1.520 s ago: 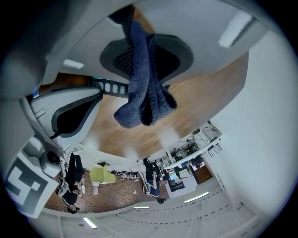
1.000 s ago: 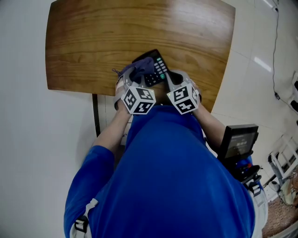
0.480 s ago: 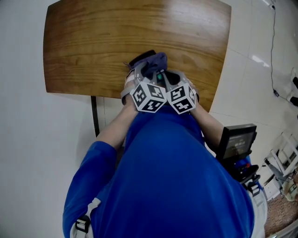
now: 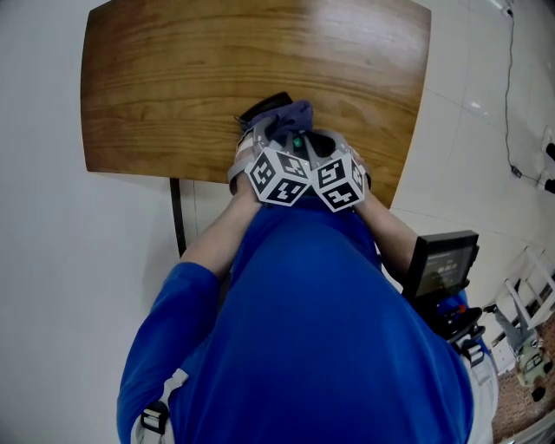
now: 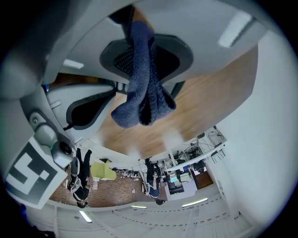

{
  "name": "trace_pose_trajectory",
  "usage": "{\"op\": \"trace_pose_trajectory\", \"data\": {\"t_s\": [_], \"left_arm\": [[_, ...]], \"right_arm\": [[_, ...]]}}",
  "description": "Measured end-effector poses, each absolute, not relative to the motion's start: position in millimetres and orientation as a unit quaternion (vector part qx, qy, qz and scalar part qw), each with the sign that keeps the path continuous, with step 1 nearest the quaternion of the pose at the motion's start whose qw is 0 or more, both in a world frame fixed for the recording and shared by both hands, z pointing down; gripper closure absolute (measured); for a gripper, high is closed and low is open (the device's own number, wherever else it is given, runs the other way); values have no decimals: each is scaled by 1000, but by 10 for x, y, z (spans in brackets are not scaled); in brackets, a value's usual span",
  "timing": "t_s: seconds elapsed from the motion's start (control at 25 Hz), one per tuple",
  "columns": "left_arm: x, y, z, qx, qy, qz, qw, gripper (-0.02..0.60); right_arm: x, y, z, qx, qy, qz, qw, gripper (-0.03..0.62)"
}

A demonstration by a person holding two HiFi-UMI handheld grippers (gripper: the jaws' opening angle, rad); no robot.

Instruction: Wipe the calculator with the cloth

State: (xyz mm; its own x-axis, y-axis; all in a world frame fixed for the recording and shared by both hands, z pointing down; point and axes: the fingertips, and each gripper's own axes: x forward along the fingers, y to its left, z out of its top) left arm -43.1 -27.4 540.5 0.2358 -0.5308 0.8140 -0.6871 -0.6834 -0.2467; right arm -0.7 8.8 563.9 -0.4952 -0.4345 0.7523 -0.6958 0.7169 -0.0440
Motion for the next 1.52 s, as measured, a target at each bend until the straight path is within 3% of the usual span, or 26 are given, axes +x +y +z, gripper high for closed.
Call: {"op": "trace_pose_trajectory", "data": {"t_s": [0.52,1.04,1.52], "left_arm": [[-1216,49,5489,741,-442,489,128,515],[-231,-239,5411,797,-371,464,113,515],[-621,-43,5501,778,-388,475,138,515]], "right_arm": [[-35,76,5651,328,-847,167,383,591],[-4,64,5706,328,-846,165,386,591],[-32,77,5678,324,-850,164,382,591]]}}
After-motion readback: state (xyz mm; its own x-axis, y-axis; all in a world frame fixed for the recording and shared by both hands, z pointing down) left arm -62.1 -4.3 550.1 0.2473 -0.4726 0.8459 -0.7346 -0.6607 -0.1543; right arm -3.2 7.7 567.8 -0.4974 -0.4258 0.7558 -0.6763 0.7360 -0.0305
